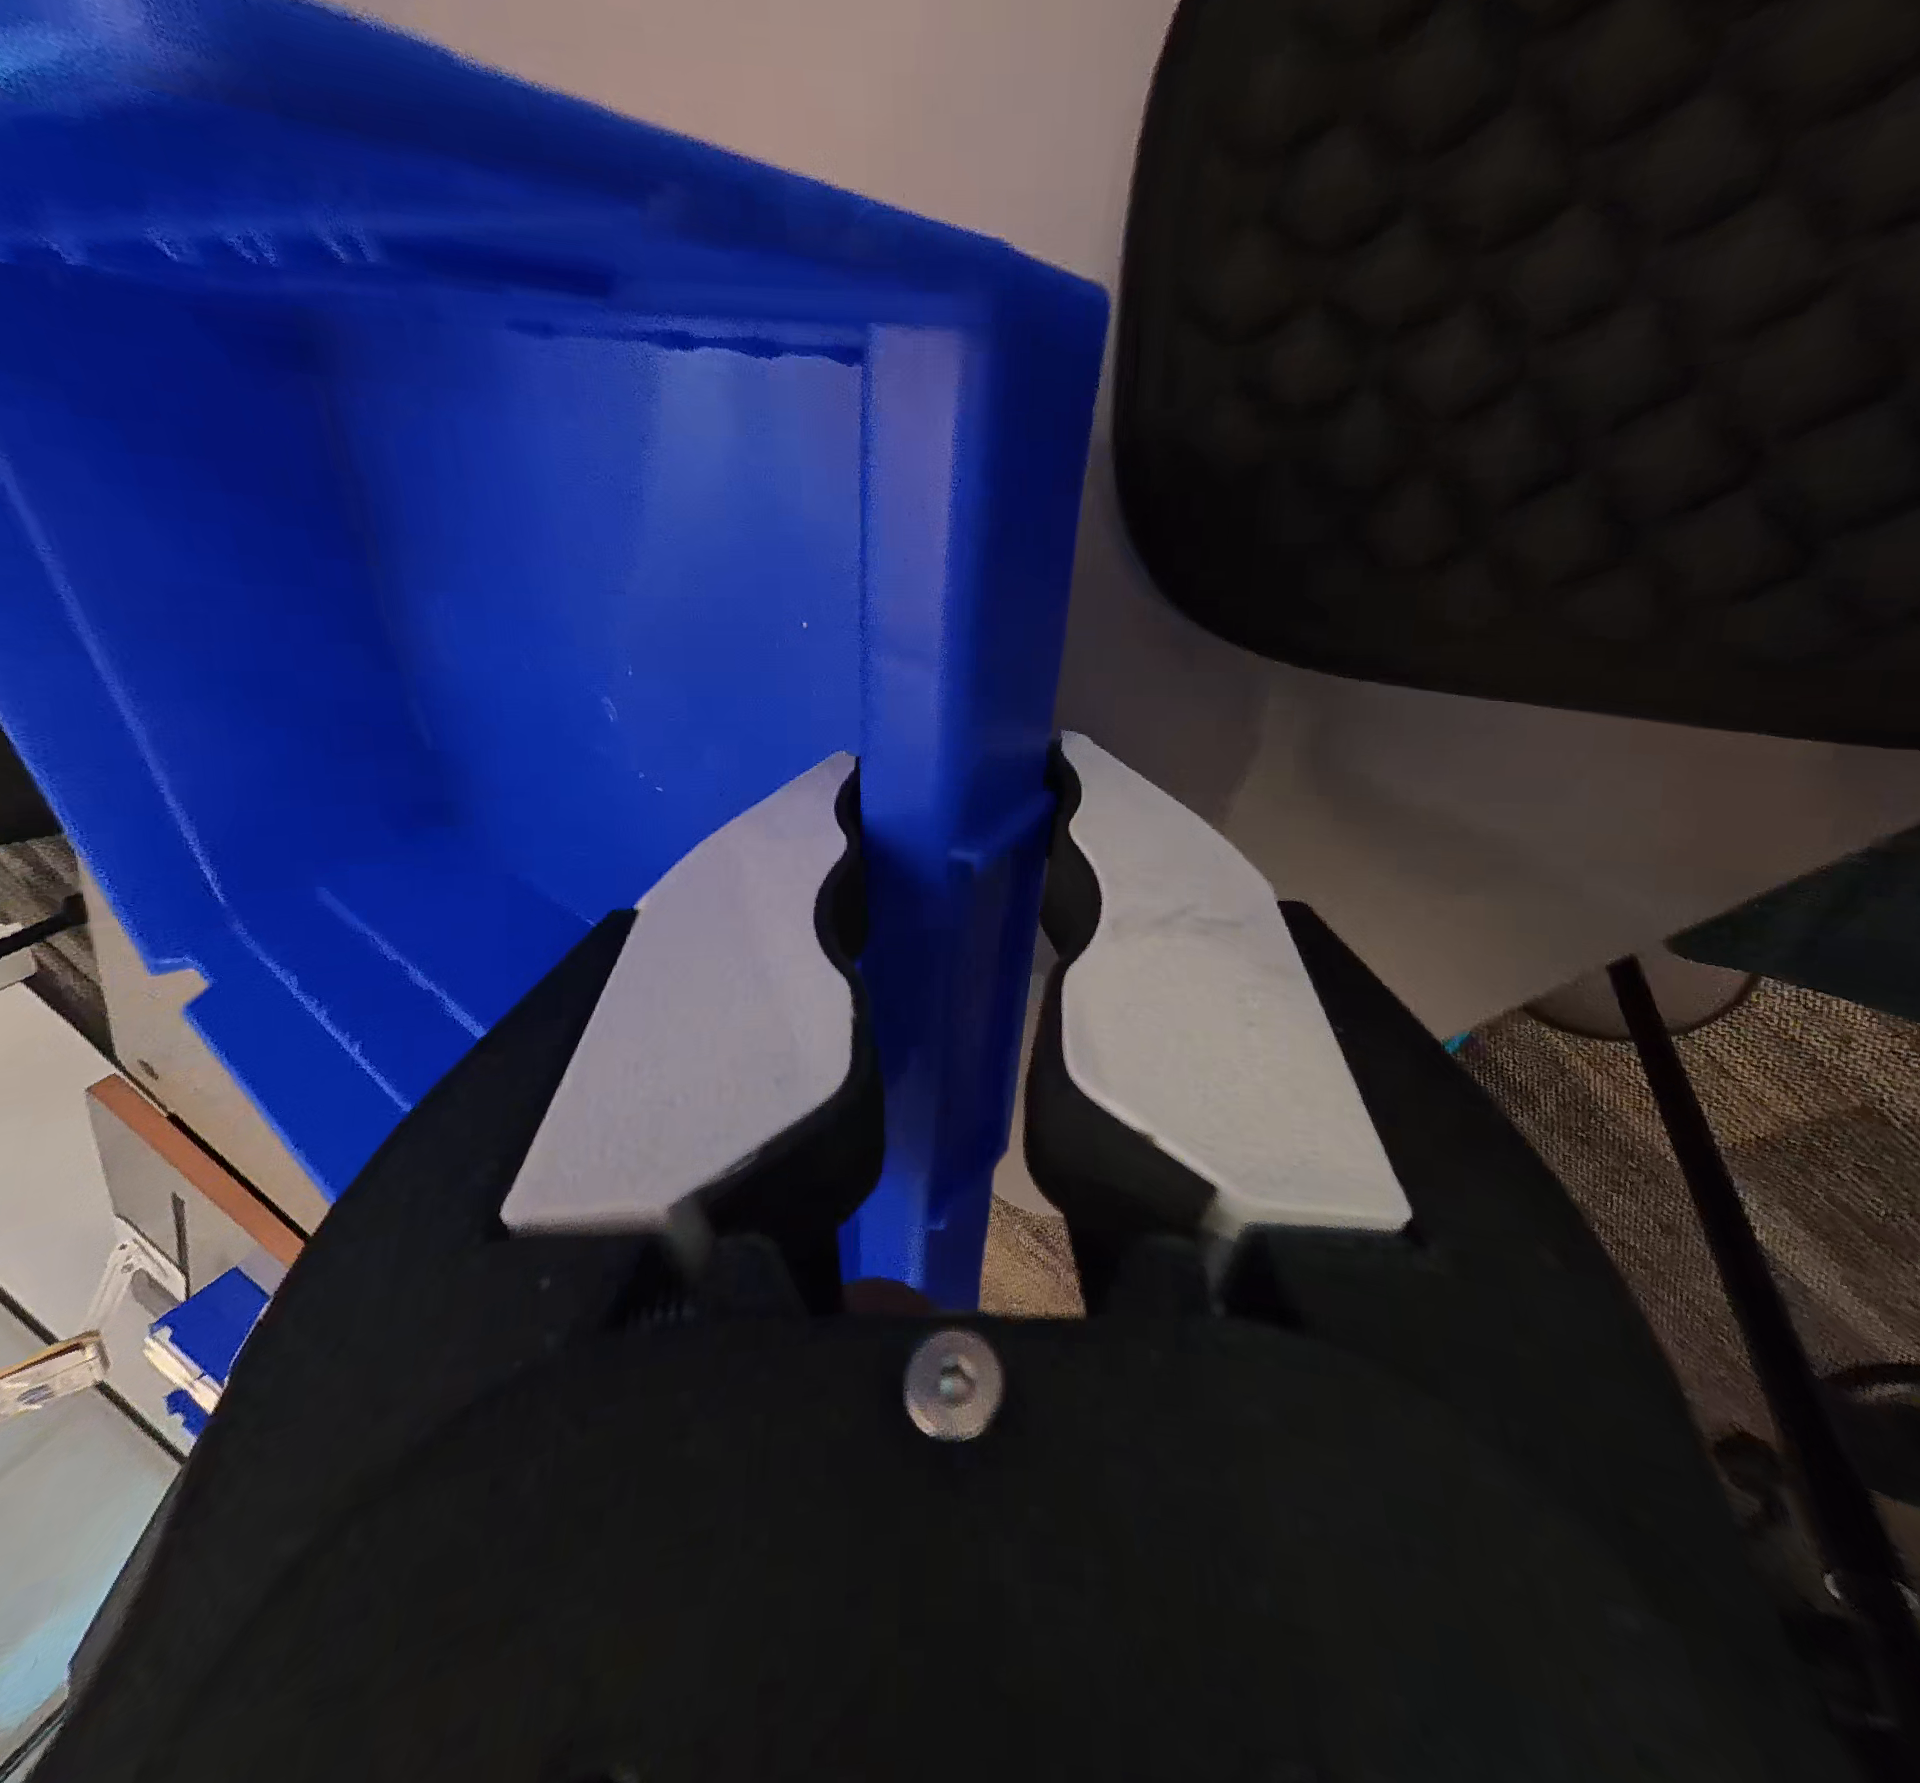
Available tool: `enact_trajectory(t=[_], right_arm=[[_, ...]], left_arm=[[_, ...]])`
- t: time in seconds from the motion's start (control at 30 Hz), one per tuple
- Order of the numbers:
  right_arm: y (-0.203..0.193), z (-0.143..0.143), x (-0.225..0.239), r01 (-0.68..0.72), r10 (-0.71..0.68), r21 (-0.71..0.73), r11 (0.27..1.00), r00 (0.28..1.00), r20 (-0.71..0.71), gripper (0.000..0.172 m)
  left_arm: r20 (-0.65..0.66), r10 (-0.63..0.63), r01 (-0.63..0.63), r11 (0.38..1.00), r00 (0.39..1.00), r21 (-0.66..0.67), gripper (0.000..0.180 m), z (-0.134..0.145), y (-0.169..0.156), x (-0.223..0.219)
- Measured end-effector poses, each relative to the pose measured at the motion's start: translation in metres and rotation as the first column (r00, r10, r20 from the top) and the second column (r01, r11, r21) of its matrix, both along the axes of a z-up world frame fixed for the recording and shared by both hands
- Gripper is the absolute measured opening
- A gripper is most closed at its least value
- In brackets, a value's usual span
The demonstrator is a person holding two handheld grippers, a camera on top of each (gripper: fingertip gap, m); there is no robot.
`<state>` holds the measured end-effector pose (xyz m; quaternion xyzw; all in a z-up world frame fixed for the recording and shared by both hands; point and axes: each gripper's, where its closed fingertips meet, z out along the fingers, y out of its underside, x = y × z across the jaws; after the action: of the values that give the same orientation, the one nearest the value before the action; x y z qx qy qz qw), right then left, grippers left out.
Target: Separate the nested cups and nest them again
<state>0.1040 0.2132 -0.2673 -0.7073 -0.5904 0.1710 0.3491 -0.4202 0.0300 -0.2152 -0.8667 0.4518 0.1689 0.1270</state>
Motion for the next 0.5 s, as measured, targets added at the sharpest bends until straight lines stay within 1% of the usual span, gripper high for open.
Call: enact_trajectory(t=[0.1,0.2,0.3,0.4,0.5], right_arm=[[-0.001,0.001,-0.001,-0.003,0.003,0.002,1.000,1.000,0.000,0.004],[-0.001,0.001,-0.001,-0.007,0.007,0.004,1.000,1.000,0.001,0.004],[-0.002,0.001,-0.002,-0.010,0.010,0.006,1.000,1.000,0.003,0.004],[-0.003,0.002,-0.003,-0.014,0.014,0.008,1.000,1.000,0.002,0.004],[-0.004,0.002,-0.004,-0.018,0.018,0.010,1.000,1.000,0.001,0.004]], left_arm=[[0.020,-0.017,0.016,1.000,1.000,0.020,0.030,0.007,-0.011,0.014],[0.021,-0.035,0.035,0.999,0.999,-0.002,0.030,0.016,-0.028,0.027],[0.061,-0.053,0.054,0.998,0.997,-0.020,0.030,0.034,-0.046,0.045],[0.089,-0.105,0.108,0.994,0.990,-0.030,0.031,0.051,-0.062,0.068],[0.074,-0.139,0.141,0.990,0.987,-0.022,0.030,0.063,-0.071,0.082]])
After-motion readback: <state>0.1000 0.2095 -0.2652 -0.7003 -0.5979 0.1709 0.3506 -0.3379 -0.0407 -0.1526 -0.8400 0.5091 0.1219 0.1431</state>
